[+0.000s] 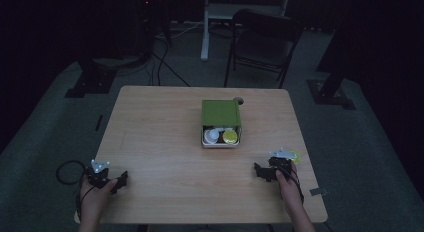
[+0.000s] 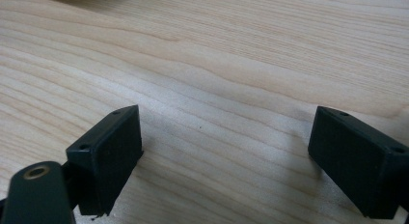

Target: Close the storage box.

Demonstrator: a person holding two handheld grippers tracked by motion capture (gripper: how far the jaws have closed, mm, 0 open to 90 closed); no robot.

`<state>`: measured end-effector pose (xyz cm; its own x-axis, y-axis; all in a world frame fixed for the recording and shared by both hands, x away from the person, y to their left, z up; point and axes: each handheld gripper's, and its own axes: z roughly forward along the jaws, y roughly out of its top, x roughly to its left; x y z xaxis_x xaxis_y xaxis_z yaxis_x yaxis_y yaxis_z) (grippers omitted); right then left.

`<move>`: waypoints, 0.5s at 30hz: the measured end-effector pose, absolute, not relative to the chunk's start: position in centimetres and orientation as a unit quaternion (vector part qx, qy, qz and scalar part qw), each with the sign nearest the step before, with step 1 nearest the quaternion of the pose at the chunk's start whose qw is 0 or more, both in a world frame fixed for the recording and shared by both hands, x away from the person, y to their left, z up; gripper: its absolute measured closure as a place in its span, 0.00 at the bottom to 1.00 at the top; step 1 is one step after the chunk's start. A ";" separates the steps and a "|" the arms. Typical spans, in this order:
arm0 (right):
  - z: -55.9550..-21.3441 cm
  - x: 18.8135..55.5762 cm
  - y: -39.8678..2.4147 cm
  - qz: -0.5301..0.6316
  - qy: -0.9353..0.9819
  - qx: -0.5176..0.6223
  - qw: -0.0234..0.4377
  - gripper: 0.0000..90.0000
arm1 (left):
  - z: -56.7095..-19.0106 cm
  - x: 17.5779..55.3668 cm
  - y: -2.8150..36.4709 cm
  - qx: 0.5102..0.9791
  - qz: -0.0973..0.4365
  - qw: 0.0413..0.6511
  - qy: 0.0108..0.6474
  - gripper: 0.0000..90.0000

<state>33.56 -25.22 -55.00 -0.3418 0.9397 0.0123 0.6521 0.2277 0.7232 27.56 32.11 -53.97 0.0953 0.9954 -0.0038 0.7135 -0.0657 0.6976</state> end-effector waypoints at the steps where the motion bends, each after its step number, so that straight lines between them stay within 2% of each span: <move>1: -55.0 33.6 -25.2 0.326 0.751 0.530 0.220 0.13 | -54.0 27.5 32.3 0.684 0.251 0.279 0.626 0.18; 15: -55.0 33.6 -25.2 0.323 0.751 0.531 0.223 0.12 | -54.5 27.3 32.3 0.679 0.265 0.279 0.626 0.16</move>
